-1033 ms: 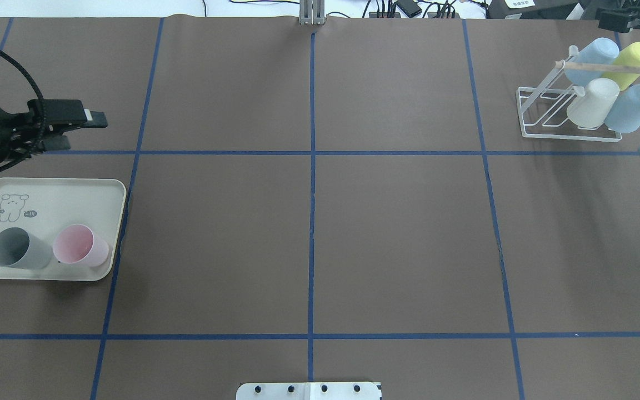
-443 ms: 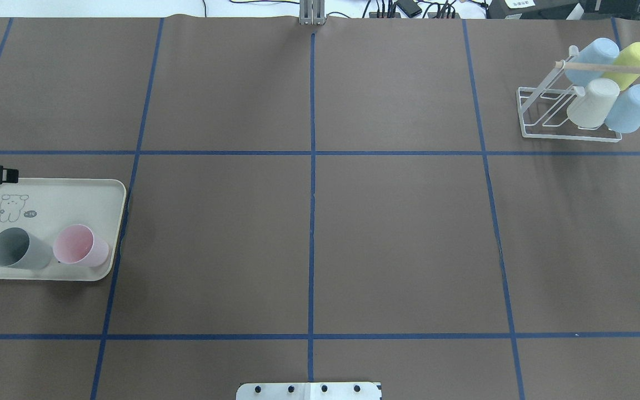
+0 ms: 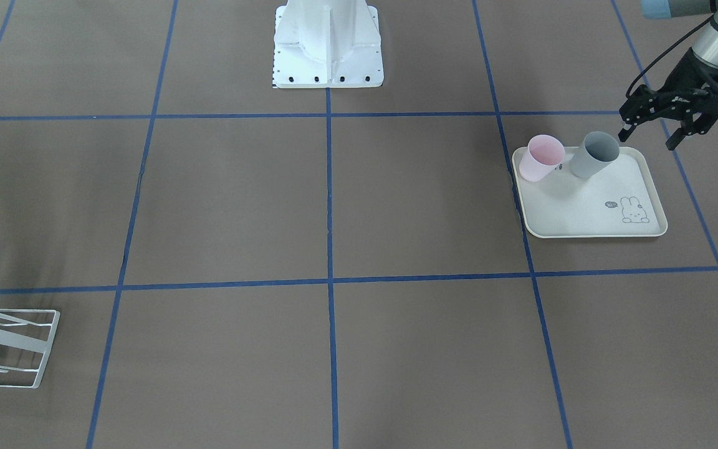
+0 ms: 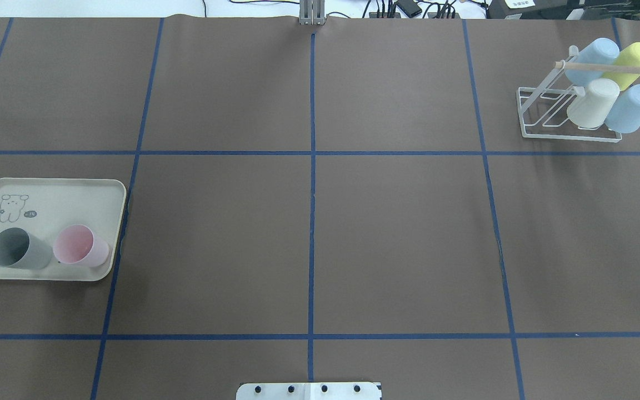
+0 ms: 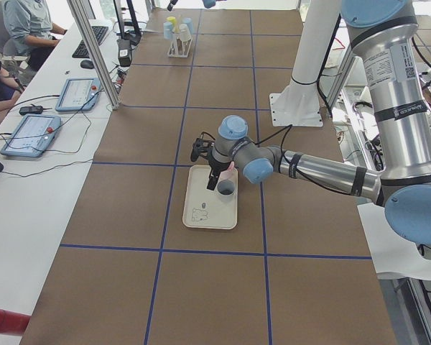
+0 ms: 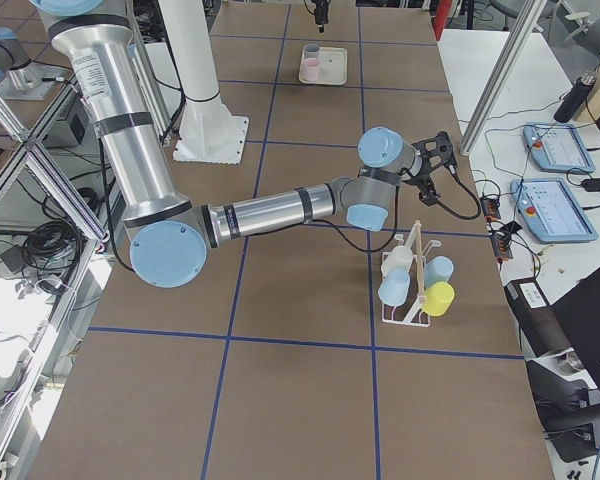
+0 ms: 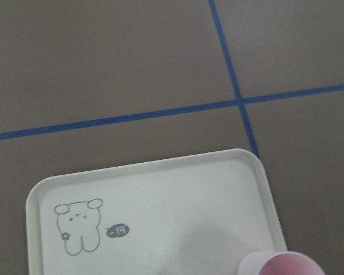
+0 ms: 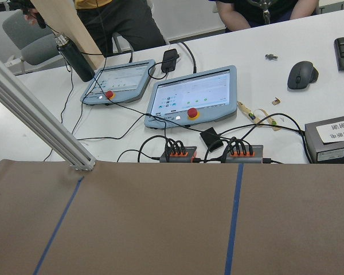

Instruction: Transfer IKEA cup to right arm and place on rack

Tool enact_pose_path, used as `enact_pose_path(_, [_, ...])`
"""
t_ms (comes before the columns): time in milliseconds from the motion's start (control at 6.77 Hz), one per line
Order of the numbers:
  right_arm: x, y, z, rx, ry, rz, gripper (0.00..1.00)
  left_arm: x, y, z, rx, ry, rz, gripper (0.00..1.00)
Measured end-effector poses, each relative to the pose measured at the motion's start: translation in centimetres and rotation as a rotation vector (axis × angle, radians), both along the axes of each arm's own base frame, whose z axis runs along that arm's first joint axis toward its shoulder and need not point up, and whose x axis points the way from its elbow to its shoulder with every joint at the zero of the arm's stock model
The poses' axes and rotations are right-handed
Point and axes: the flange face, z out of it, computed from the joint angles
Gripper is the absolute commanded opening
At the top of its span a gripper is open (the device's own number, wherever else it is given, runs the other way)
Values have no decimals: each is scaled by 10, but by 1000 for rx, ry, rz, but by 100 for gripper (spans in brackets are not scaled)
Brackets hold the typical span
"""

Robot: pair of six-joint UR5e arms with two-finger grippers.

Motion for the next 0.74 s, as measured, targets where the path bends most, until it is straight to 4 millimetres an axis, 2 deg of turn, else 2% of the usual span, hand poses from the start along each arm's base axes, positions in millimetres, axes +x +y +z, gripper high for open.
enact_pose_path(148, [-1,3,-7,-7,-22,-6,100,3,-1,15,-16,-16,11,100])
enact_pose_path(443, [-6,6,-15,-10,-39,-14,100,8,1,25,-34,-28,29,100])
enact_pose_path(738, [-9,7,-16,-11,-41,-18,100,32,11,36,-58,-41,87,100])
